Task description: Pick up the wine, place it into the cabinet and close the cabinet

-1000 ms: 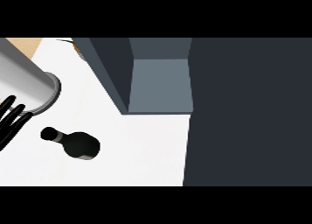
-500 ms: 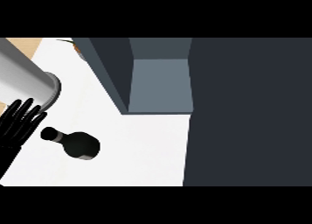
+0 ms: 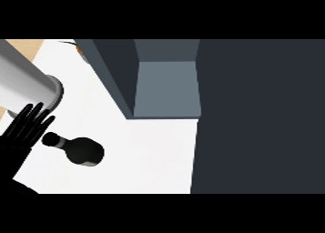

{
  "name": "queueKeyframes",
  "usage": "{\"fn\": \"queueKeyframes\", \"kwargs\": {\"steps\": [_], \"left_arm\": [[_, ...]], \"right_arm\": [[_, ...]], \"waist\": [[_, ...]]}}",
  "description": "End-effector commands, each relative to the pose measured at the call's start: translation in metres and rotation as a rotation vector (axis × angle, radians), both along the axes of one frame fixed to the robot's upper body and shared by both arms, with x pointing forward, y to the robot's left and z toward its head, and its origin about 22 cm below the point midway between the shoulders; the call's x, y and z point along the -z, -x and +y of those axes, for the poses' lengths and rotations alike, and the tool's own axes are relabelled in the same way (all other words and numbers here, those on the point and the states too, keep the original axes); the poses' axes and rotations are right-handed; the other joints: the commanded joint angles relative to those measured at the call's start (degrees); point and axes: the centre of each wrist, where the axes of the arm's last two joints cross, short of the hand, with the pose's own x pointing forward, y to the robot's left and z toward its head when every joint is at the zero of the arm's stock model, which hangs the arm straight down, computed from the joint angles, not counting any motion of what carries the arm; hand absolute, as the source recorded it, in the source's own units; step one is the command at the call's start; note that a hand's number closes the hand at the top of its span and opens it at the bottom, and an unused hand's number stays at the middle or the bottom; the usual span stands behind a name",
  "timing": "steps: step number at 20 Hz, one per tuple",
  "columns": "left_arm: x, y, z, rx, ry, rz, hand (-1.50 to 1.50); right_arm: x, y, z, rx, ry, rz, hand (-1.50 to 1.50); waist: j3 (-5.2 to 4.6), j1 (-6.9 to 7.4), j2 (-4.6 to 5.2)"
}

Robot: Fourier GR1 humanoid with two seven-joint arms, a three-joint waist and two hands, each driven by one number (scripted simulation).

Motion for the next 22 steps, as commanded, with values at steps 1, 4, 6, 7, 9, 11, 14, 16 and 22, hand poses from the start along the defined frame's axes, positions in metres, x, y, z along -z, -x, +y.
{"fn": "queueKeyframes", "kwargs": {"steps": [1,4,6,7,9,11,14,16,22], "left_arm": [[0.015,-0.002,0.014,0.010,0.007,0.012,-1.50],[0.024,-0.012,0.001,0.037,-0.021,0.023,-1.50],[0.039,-0.014,-0.023,0.052,-0.012,0.013,-1.50],[0.047,-0.004,-0.005,0.059,0.008,0.025,-1.50],[0.048,-0.015,-0.011,0.054,0.012,0.029,-1.50],[0.053,-0.007,-0.015,0.059,0.026,0.019,-1.50],[0.057,-0.024,0.000,0.057,0.013,0.025,-1.50],[0.054,-0.016,-0.025,0.050,0.007,0.019,-1.50],[0.077,0.007,-0.013,0.065,0.014,0.020,-1.50]], "right_arm": [[-0.006,0.032,-0.002,-0.069,-0.072,-0.042,-1.50],[-0.023,0.036,0.003,-0.069,-0.043,-0.060,-1.50],[-0.023,0.019,0.004,-0.070,-0.055,-0.062,-1.50],[-0.027,0.020,0.001,-0.063,-0.040,-0.057,-1.50],[-0.018,0.032,0.007,-0.057,-0.060,-0.049,-1.50],[-0.016,0.030,0.007,-0.060,-0.080,-0.052,-1.50],[-0.020,0.025,-0.003,-0.075,-0.064,-0.043,-1.50],[-0.018,0.047,0.002,-0.065,-0.039,-0.052,-1.50],[-0.021,0.035,-0.003,-0.057,-0.065,-0.055,-1.50]], "waist": [[0.01,-0.03,0.01],[-0.03,-0.06,0.00],[-0.03,0.20,0.04],[-0.03,0.27,0.03],[-0.01,0.03,0.00],[0.00,0.16,-0.02],[0.01,0.01,0.05],[0.04,0.00,-0.11],[0.04,0.38,-0.08]]}}
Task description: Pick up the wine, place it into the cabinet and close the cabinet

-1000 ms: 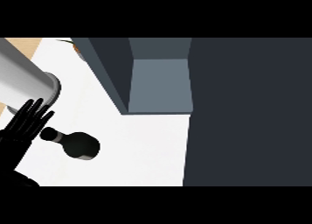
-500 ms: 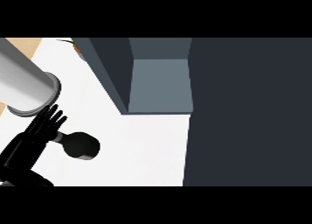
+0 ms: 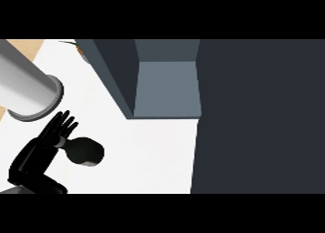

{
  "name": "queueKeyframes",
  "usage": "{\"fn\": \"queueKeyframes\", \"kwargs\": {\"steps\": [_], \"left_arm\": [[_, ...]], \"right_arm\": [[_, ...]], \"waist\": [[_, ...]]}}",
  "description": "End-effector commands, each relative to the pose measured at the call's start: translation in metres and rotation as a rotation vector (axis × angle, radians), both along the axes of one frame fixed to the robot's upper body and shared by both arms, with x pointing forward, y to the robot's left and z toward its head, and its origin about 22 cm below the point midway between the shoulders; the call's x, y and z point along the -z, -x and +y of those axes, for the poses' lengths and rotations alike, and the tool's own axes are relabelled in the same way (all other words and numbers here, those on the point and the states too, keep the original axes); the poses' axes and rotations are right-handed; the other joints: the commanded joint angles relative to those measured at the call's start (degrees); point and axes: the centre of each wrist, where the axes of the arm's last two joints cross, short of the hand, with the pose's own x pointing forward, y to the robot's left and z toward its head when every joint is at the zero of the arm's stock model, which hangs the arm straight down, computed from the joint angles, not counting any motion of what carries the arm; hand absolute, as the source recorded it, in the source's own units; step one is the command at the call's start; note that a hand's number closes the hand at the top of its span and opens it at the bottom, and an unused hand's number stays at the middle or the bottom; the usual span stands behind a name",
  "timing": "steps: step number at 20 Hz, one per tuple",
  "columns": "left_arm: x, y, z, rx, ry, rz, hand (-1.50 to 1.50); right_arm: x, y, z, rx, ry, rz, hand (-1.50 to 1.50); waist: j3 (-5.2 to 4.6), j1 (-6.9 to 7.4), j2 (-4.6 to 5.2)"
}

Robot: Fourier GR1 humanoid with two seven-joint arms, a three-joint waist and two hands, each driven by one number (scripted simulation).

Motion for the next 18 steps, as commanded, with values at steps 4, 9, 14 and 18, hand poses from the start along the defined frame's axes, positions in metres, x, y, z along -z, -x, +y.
{"fn": "queueKeyframes", "kwargs": {"steps": [4,9,14,18], "left_arm": [[0.010,-0.015,0.005,0.007,-0.014,-0.007,-1.50],[0.041,-0.017,-0.017,0.006,-0.016,0.035,-1.50],[0.033,-0.020,-0.007,0.039,-0.004,0.051,-1.50],[0.053,-0.022,-0.012,0.025,0.011,0.049,-1.50]], "right_arm": [[-0.016,0.041,0.003,-0.050,-0.049,-0.058,-1.50],[-0.019,0.020,0.007,-0.039,-0.048,-0.058,-1.50],[-0.017,0.023,-0.004,-0.056,-0.030,-0.059,-1.50],[-0.025,0.013,0.003,-0.052,-0.026,-0.058,-1.50]], "waist": [[0.00,-0.12,0.01],[-0.03,-0.06,0.14],[0.03,0.11,0.05],[-0.04,-0.02,0.16]]}}
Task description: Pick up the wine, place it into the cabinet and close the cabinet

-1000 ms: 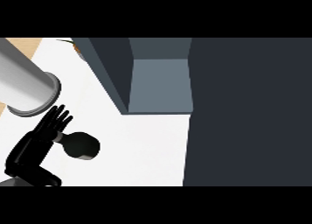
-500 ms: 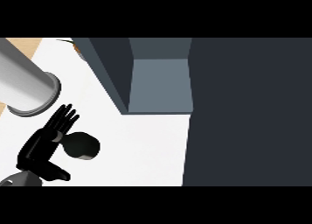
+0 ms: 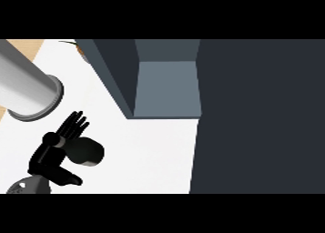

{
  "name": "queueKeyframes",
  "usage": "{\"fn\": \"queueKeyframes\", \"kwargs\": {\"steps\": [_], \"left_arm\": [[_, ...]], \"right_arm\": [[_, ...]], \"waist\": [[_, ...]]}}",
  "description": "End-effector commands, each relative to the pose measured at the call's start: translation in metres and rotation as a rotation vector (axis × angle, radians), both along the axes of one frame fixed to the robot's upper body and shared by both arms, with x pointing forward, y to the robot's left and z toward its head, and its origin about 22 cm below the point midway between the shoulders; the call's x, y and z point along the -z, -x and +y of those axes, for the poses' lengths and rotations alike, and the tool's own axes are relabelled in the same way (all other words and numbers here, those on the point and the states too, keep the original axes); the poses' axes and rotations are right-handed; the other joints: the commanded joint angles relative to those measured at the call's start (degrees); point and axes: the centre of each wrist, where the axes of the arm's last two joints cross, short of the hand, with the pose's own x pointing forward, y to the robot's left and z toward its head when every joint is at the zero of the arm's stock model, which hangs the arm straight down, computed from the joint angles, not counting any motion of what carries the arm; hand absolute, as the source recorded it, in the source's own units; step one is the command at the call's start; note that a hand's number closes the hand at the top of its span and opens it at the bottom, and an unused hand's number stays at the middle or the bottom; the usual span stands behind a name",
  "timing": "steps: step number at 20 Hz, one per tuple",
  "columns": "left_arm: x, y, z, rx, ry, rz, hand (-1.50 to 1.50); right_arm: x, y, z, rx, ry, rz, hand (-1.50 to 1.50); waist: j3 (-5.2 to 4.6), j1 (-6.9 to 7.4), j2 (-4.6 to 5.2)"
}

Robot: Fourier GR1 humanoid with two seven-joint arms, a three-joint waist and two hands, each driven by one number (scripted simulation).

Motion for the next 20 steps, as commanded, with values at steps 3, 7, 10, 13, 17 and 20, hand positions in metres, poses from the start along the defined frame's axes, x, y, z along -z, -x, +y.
{"fn": "queueKeyframes", "kwargs": {"steps": [3,7,10,13,17,20], "left_arm": [[0.010,0.012,-0.007,0.023,0.053,-0.017,-1.50],[0.021,0.007,-0.018,0.017,0.090,-0.016,-1.50],[0.010,-0.011,-0.018,0.065,0.127,-0.009,1.50],[0.010,-0.016,-0.013,0.150,0.142,-0.007,1.50],[0.012,-0.005,-0.021,0.173,0.089,-0.050,1.50],[0.018,0.014,-0.009,0.001,0.036,-0.070,1.50]], "right_arm": [[-0.016,0.037,-0.004,-0.034,-0.032,-0.047,-1.50],[-0.004,0.027,-0.004,-0.055,-0.042,-0.046,-1.50],[-0.009,0.035,0.000,-0.056,-0.039,-0.018,-1.50],[-0.009,0.025,-0.001,-0.055,-0.045,-0.025,-1.50],[-0.006,0.033,-0.011,-0.065,-0.050,-0.033,-1.50],[-0.012,0.029,-0.009,-0.040,-0.024,-0.044,-1.50]], "waist": [[0.02,0.20,-0.15],[0.02,0.02,-0.04],[0.00,-0.16,-0.08],[-0.02,-0.37,0.00],[0.04,-0.28,-0.09],[0.02,0.19,-0.11]]}}
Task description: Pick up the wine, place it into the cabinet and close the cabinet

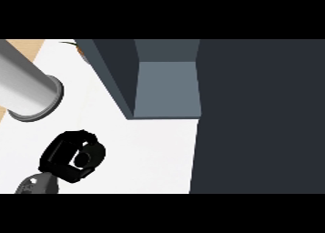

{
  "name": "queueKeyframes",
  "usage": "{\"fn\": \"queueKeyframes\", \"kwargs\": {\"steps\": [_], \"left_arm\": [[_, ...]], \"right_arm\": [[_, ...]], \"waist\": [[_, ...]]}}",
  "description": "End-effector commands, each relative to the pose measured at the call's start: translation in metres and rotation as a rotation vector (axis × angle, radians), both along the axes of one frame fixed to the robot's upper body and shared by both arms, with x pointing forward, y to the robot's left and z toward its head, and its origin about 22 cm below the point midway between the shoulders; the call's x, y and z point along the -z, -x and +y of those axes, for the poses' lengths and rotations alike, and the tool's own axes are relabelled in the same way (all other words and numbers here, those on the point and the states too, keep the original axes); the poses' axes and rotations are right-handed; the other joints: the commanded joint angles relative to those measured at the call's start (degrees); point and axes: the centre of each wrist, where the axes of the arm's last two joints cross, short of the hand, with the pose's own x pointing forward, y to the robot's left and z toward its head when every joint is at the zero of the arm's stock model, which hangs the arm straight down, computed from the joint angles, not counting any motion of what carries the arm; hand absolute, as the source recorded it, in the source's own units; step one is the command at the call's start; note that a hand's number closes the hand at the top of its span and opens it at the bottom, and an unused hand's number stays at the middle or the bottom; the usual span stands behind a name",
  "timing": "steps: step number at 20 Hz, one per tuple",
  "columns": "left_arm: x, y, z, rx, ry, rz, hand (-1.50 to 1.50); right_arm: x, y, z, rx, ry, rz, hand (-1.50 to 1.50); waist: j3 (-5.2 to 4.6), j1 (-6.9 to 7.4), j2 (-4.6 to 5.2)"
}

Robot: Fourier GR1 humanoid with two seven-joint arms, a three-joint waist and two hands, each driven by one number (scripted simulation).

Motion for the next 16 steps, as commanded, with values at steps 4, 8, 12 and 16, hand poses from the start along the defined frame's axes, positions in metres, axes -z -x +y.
{"fn": "queueKeyframes", "kwargs": {"steps": [4,8,12,16], "left_arm": [[0.009,0.033,0.013,-0.392,-0.033,-0.059,1.50],[0.014,0.037,-0.014,-0.411,-0.080,-0.135,1.50],[-0.007,0.030,-0.018,-0.461,-0.107,-0.271,1.50],[-0.026,0.033,-0.024,-0.502,-0.120,-0.332,1.50]], "right_arm": [[-0.006,0.023,0.000,-0.051,-0.032,-0.037,-1.50],[-0.009,0.030,-0.006,-0.049,-0.035,-0.028,-1.50],[-0.004,0.017,-0.003,-0.039,-0.054,-0.025,-1.50],[-0.002,0.020,-0.010,-0.048,-0.038,-0.022,-1.50]], "waist": [[-0.01,0.87,-0.27],[-0.07,0.24,0.01],[-0.06,0.53,0.03],[-0.04,0.51,0.01]]}}
